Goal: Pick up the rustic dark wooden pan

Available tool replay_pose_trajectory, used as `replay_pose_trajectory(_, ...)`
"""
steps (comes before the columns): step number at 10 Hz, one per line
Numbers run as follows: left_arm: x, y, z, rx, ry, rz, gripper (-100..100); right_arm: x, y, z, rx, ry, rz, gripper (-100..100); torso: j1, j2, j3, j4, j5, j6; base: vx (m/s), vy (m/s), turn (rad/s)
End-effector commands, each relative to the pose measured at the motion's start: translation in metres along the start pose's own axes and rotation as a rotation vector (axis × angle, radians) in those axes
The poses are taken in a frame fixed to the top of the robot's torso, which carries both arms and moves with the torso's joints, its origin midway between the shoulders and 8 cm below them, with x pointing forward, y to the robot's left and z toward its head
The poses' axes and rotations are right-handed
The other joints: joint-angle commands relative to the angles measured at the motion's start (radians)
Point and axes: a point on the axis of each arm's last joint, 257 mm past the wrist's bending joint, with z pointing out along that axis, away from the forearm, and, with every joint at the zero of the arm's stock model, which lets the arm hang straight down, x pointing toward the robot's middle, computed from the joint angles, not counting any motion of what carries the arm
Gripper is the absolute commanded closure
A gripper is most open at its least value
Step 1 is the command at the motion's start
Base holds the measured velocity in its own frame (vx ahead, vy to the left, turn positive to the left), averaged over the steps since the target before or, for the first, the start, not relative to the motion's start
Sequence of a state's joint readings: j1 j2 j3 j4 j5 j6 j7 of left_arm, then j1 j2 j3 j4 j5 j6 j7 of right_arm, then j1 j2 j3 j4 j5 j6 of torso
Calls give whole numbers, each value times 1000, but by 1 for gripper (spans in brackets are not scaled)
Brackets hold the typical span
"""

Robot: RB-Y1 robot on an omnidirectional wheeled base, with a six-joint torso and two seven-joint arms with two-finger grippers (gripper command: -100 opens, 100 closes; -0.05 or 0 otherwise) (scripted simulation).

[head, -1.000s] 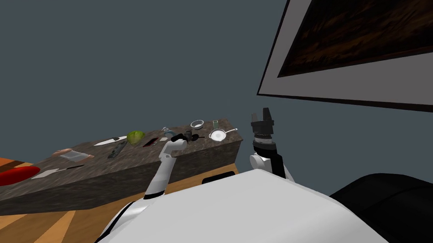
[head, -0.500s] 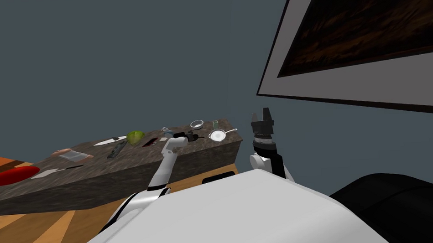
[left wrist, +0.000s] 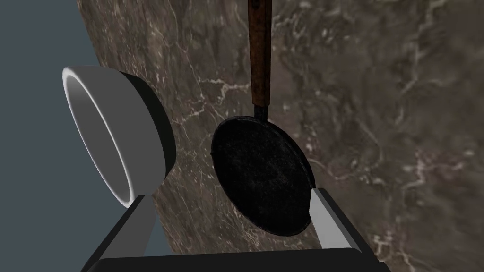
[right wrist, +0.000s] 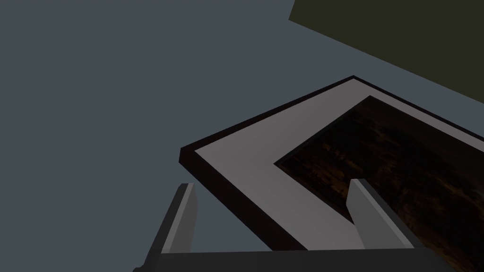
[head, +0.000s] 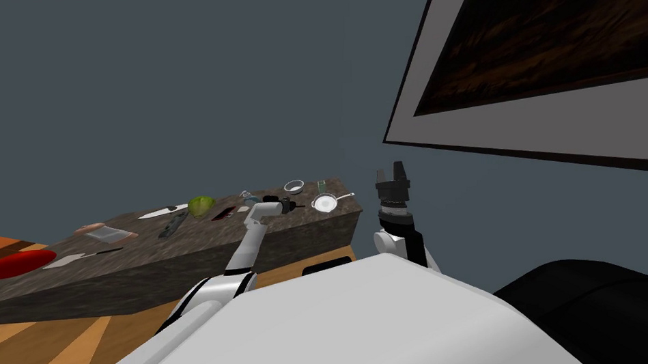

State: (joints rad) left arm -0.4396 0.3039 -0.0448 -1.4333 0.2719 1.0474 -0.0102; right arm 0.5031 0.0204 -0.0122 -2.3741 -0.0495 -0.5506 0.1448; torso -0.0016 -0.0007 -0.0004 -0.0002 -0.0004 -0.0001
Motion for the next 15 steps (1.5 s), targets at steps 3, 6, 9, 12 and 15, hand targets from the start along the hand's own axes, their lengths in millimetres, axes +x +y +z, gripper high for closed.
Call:
replay_pose_trajectory(3, 2, 14, 4, -108, 6, -1, -100, 0, 0, 0, 0, 0, 0, 0, 1, 0, 0, 0, 0, 0, 8, -15, -3)
replay_pose_trajectory(6, 3, 26, 4, -187, 8, -1, -100, 0, 0, 0, 0, 0, 0, 0, 0, 0, 0, 0, 0, 0, 15, -21, -10)
replay_pose_trajectory(9, 2, 35, 2, -284, 6, 1, -100, 0, 0, 0, 0, 0, 0, 0, 0, 0, 0, 0, 0, 0, 21, -27, -16)
replay_pose_trajectory(12, 0, 45, -2, -349, 3, 2, -100, 0, 0, 0, 0, 0, 0, 0, -1, 0, 0, 0, 0, 0, 17, -27, -17)
replay_pose_trajectory(15, -4, 56, -7, -441, -6, 4, -100, 0, 0, 0, 0, 0, 0, 0, -1, -2, -1, -1, 0, 0, 38, -36, -29)
